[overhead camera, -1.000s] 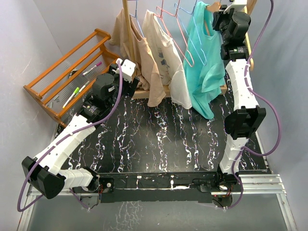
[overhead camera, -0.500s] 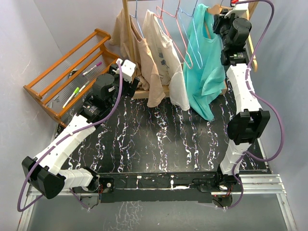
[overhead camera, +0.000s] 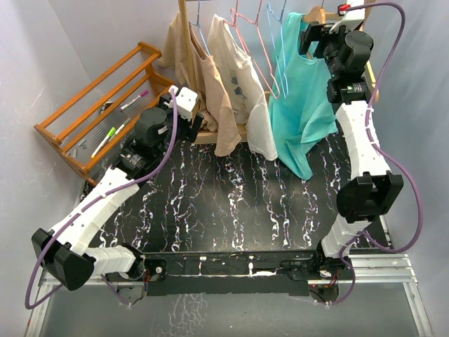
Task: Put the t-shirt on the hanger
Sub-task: Place the hanger at the clothesline, then reset both arms
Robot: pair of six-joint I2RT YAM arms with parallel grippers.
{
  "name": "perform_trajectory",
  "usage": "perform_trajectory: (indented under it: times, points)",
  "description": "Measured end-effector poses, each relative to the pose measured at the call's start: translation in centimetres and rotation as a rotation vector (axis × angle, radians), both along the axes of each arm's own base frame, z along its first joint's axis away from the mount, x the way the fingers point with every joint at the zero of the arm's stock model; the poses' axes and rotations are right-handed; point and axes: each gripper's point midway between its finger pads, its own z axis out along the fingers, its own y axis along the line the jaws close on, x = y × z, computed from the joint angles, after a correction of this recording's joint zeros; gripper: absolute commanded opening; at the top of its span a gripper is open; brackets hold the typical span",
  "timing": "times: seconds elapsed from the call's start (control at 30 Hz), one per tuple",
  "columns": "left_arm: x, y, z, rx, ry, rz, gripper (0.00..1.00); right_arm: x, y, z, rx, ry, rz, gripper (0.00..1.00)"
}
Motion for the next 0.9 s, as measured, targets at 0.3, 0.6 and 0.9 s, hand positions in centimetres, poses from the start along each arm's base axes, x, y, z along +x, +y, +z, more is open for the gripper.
perform_trajectory:
  times: [0.3, 0.6, 0.9]
  points:
    - [-1.3, 0.4, 0.7, -0.025, 0.018, -0.012, 0.70, -6.1, -0.4, 1.9, 0.006, -0.013, -0.014, 0.98]
    - [-3.7, 1.4, 2.6, -0.060, 0.011, -0.029, 0.73, -13.2, -1.9, 2.7, 0.022, 0.020, -0.085, 0.98]
    - [-7.9, 2.1, 5.4, -0.118, 0.046, -0.107, 0.78, -19.4, -2.1, -3.5, 0.136, 0.231, -0.101, 0.98]
